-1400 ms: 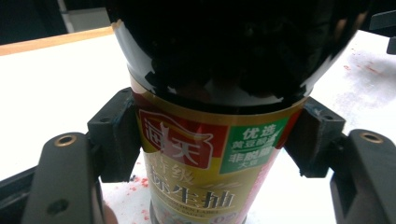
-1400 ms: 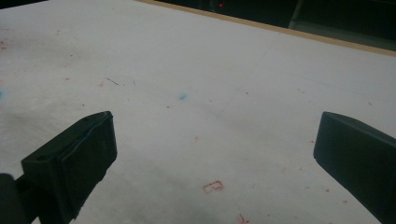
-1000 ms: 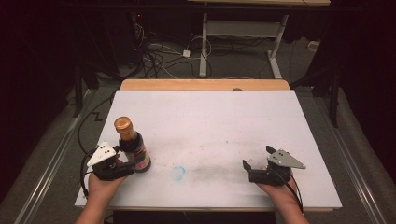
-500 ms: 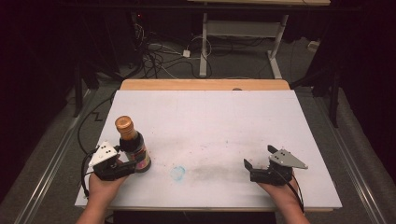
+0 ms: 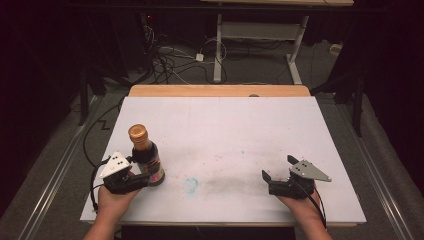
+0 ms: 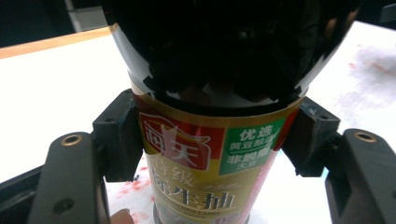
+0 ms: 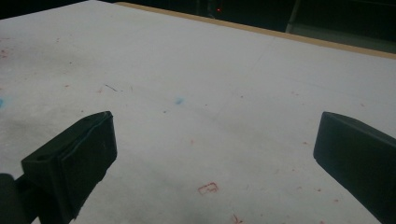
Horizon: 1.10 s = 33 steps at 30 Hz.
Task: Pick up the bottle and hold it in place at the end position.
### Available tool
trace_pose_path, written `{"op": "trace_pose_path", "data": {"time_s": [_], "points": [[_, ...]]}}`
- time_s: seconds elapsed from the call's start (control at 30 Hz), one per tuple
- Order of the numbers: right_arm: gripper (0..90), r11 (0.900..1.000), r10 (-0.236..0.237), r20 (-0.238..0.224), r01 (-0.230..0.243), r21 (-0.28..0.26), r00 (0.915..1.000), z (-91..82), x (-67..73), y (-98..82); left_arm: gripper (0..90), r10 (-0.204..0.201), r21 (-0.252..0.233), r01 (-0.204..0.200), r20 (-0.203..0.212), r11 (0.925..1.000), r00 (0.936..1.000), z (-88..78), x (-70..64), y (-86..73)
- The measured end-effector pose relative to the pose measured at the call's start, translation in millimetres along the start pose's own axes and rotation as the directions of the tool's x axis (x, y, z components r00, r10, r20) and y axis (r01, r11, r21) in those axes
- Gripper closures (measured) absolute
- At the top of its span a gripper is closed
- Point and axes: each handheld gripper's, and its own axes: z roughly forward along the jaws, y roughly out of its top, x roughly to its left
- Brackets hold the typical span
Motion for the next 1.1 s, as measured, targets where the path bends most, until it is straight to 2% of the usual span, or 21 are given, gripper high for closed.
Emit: {"op": "trace_pose_path", "data": {"time_s": [0.07, 0.2, 0.33, 0.6, 0.97, 1.1], "points": [[0.1, 1.0, 0.0, 0.0, 0.0, -0.001, 1.0, -0.3, -0.1, 0.2, 30.1, 0.013, 0.005, -0.013, 0.002, 0.9999, 0.9999, 3.7, -3.0, 2.9], [0.2, 1.0, 0.001, 0.003, -0.001, -0.005, 1.0, -1.2, -1.3, 0.2, 30.1, 0.005, -0.003, -0.005, 0.039, 1.0, 0.9992, 11.6, -7.3, 7.9], [0.2, 1.0, 0.005, 0.004, -0.005, -0.005, 1.0, -2.2, -1.8, 0.0, 30.1, 0.026, -0.005, -0.026, 0.051, 0.9997, 0.9983, 21.6, -16.0, 15.0], [0.2, 1.0, 0.007, 0.005, -0.007, -0.01, 1.0, -3.4, -3.2, 0.0, 30.1, 0.026, -0.017, -0.024, 0.093, 0.9996, 0.9954, 42.7, -26.3, 26.4], [0.2, 1.0, 0.01, 0.006, -0.01, -0.012, 0.9999, -4.4, -4.7, -0.4, 30.1, 0.023, -0.026, -0.02, 0.123, 0.9995, 0.9922, 71.6, -34.3, 41.2], [0.2, 1.0, 0.013, 0.0, -0.013, -0.009, 0.9999, -4.0, -4.2, -0.8, 30.1, 0.039, -0.029, -0.035, 0.126, 0.9989, 0.9913, 84.8, -38.3, 50.1]]}}
